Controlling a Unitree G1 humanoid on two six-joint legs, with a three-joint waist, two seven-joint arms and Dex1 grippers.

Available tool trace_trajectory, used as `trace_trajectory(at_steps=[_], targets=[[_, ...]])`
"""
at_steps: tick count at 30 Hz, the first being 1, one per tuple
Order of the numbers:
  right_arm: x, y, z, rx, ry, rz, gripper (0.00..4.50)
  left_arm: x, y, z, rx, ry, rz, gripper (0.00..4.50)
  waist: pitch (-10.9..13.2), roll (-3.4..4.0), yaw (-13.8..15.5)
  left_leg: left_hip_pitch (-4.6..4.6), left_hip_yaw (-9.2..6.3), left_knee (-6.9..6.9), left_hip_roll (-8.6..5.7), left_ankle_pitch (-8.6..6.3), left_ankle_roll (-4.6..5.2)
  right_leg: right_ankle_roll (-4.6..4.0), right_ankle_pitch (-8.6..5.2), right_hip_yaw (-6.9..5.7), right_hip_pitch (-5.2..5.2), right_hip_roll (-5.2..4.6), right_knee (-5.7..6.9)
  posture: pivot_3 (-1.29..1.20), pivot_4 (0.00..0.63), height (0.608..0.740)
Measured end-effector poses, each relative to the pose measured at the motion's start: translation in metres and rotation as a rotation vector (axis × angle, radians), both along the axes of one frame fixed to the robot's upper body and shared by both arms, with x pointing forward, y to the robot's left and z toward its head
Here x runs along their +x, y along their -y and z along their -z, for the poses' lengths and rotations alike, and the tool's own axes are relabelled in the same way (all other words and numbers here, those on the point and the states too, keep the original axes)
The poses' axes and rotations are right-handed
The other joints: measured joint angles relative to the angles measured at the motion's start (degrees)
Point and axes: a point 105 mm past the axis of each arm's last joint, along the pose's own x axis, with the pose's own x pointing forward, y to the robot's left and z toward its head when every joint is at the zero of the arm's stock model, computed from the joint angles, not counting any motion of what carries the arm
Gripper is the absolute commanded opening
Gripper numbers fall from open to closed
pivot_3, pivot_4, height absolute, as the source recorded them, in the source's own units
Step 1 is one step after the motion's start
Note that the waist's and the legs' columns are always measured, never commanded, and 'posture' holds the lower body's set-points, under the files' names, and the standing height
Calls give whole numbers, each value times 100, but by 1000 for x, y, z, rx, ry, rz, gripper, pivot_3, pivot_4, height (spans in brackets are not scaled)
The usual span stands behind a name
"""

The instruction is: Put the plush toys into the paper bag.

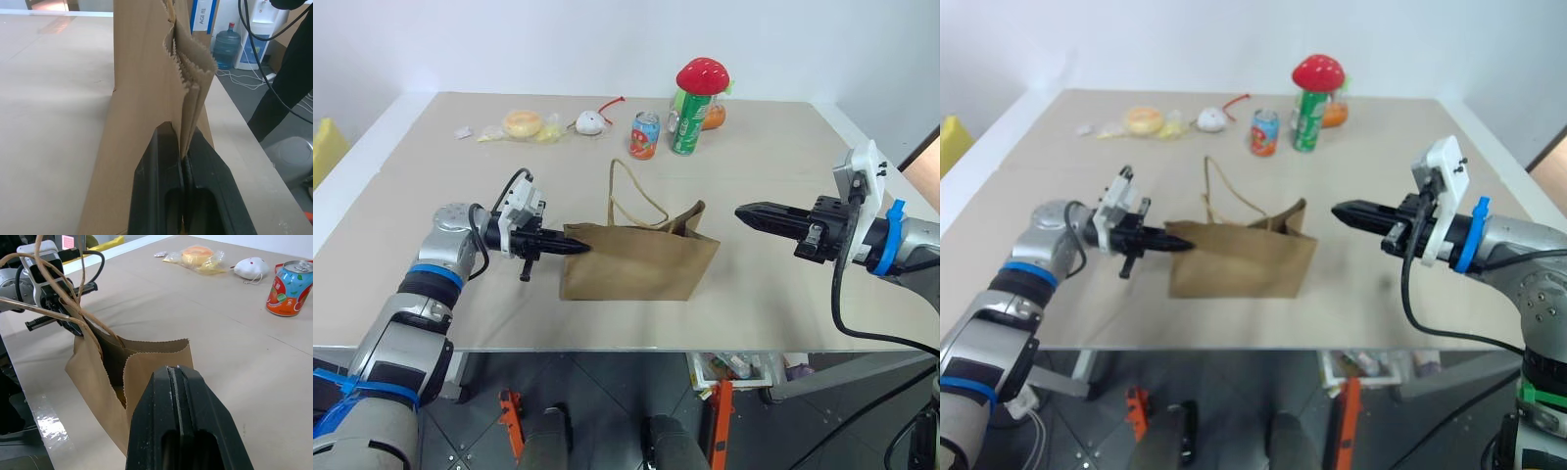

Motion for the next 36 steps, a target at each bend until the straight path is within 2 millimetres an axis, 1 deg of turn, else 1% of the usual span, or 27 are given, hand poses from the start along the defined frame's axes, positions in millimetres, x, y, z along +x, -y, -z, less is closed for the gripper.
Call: trace_trajectory(at_steps=[36], targets=[[0,0,-2,9,10,1,0,-1,0,3,4,-5,8,29,0,0,0,0,0,3,0,1,2,1,2,0,1,0,0,0,150,740]])
